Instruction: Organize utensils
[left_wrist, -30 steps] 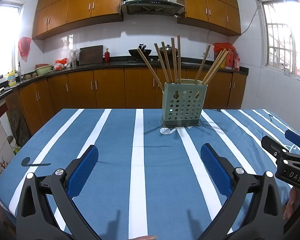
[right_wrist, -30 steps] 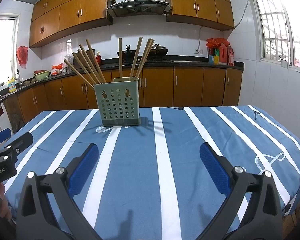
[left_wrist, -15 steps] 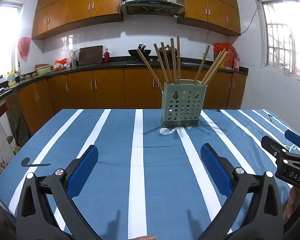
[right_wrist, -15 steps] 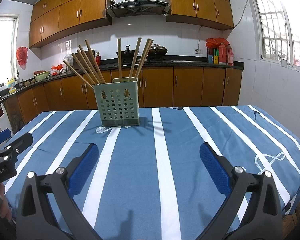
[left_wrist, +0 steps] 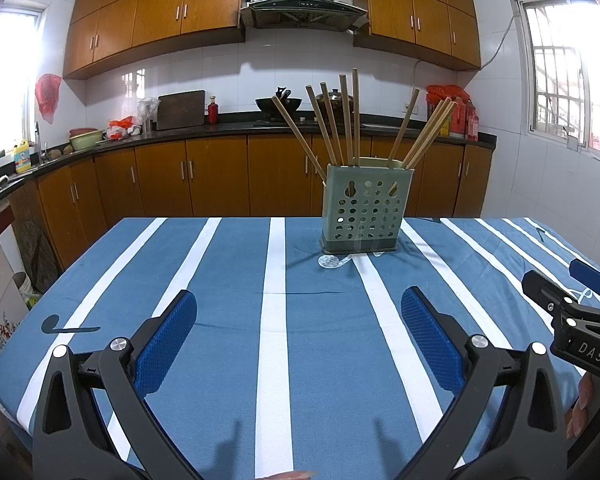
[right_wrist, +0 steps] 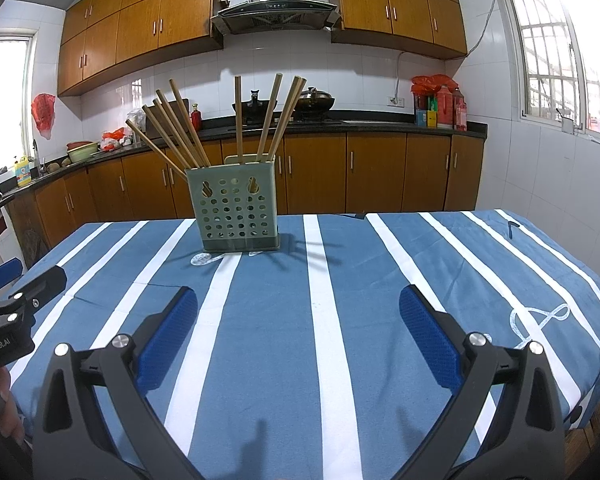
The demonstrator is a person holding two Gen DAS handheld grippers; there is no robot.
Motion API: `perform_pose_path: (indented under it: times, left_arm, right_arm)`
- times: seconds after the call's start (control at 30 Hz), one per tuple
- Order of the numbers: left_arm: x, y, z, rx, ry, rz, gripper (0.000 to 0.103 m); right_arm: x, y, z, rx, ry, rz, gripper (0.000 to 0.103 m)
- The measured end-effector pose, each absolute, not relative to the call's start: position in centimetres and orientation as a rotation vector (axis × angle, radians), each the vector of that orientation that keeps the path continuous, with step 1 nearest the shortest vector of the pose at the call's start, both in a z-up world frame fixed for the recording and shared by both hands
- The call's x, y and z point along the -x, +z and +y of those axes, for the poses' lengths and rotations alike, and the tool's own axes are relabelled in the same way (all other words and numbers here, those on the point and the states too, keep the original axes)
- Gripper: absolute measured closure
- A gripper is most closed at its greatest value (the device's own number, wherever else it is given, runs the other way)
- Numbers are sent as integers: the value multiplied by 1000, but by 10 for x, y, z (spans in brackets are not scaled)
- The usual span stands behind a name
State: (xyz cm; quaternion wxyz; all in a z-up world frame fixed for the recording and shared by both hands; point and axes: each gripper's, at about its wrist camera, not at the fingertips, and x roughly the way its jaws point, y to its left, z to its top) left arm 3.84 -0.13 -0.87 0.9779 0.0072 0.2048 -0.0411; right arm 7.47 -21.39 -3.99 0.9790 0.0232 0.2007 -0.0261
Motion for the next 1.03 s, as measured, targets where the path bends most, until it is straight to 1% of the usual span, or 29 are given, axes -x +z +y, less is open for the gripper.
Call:
perform_pose_path:
  times: [1.03]
  left_arm:
    - [-39, -10, -1, -11, -81, 422, 2]
  right_arm:
    - [-75, -41, -213, -52, -55, 409, 4]
